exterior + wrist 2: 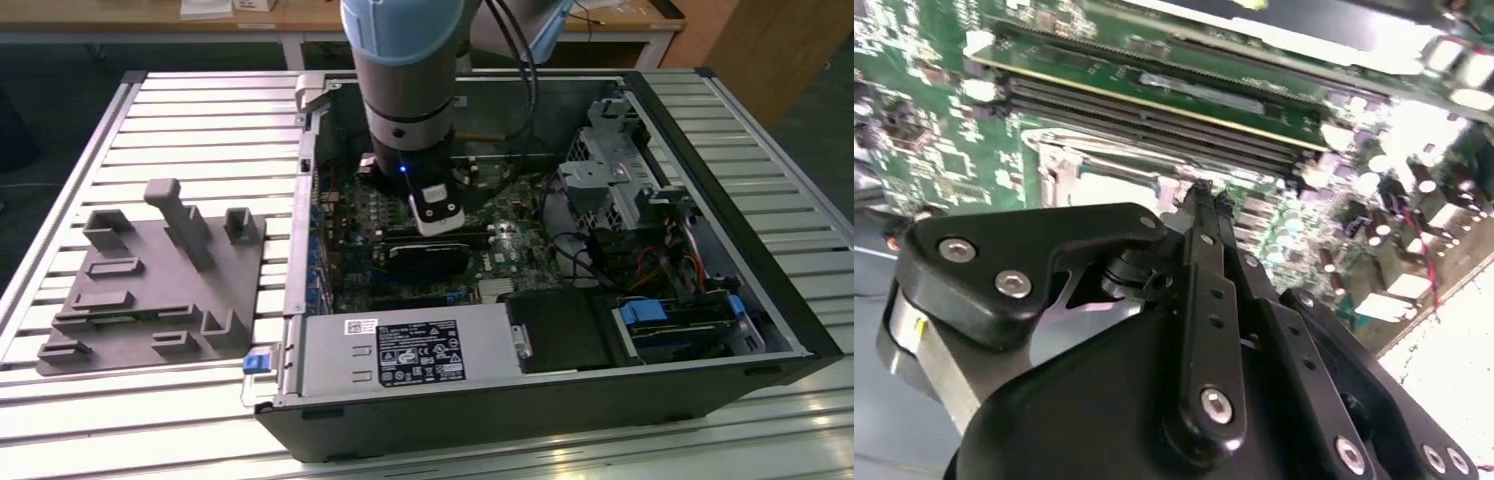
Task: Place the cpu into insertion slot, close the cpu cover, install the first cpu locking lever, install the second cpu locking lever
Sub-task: 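Install the second cpu locking lever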
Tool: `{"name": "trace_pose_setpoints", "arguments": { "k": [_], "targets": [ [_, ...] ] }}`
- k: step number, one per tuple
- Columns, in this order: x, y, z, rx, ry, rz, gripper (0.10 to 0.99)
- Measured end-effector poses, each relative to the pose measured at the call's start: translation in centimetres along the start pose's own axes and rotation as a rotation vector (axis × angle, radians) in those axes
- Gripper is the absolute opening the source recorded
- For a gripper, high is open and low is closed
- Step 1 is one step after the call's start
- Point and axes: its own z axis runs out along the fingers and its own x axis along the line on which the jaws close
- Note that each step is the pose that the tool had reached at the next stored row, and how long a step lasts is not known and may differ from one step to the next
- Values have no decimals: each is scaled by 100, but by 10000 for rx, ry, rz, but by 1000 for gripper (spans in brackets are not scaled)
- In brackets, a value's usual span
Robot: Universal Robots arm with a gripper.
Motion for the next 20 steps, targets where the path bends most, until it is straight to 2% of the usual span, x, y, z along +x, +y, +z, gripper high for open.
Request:
{"name": "trace_pose_setpoints", "arguments": {
  "k": [5,8,11,15,20],
  "targets": [
    [-137,46,15,105,-41,13,106],
    [-188,81,25,192,-70,10,106],
    [-192,144,43,334,-113,-4,106],
    [-165,269,80,541,-181,-23,106],
    [-185,385,115,701,-232,-40,106]
  ]
}}
